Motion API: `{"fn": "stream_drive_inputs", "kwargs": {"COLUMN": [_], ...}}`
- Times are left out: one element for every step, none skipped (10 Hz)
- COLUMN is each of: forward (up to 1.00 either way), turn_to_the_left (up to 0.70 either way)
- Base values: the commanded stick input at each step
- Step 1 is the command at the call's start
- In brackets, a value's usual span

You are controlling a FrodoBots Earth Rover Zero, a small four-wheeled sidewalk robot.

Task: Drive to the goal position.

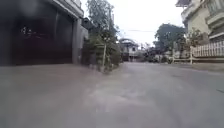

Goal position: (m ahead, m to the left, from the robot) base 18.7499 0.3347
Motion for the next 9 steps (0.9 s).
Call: {"fn": "stream_drive_inputs", "kwargs": {"forward": [1.00, 1.00, 1.00, 1.00, 1.00, 1.00, 1.00, 1.00, 1.00], "turn_to_the_left": [-0.40, -0.40, -0.40, -0.40, -0.40, -0.40, -0.04, 0.00, 0.00]}}
